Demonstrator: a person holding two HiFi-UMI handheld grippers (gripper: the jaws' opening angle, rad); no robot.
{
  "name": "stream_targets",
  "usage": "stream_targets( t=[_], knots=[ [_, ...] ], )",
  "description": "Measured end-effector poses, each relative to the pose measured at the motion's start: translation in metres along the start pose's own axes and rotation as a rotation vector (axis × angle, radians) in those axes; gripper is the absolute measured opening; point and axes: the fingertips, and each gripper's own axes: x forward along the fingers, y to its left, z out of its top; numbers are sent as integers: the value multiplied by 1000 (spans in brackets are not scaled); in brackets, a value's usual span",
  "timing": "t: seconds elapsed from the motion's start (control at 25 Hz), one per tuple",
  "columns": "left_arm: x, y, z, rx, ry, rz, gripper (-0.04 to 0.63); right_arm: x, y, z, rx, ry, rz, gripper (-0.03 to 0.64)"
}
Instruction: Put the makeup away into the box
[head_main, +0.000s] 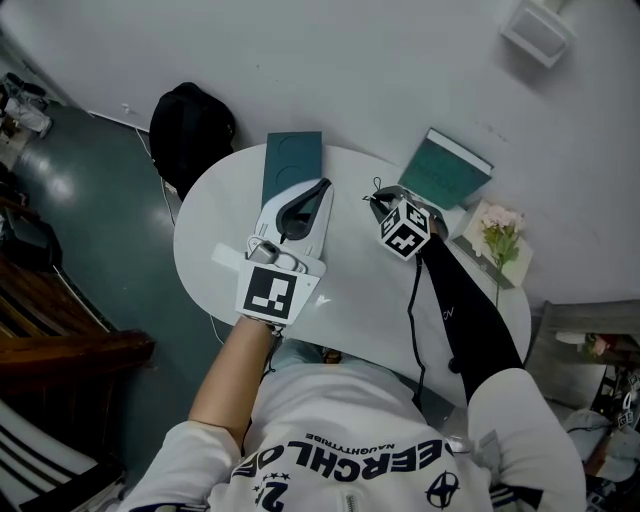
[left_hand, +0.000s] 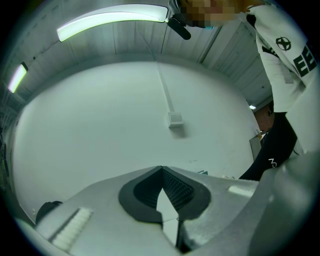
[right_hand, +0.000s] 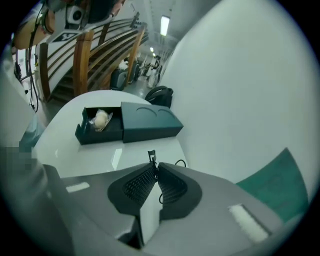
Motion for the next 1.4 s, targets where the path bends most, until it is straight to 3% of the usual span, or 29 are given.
stream_targets(
  t=[0.48,0.68,1.2,1.4],
  knots=[
    [-9,-17,17,6,-34,2,5,-110,-7,34,337,-302,-232,51],
    [-9,-25,21,8,-45,2,5,-157,-11,41,427,-407,-327,51],
    [-15,-31,22,22,-45,20,5,-240,-12,39,489,-615,-549,52],
    [-16,-30,23,34,-46,23,5,-241,-6,46,447,-626,-547,52]
  ],
)
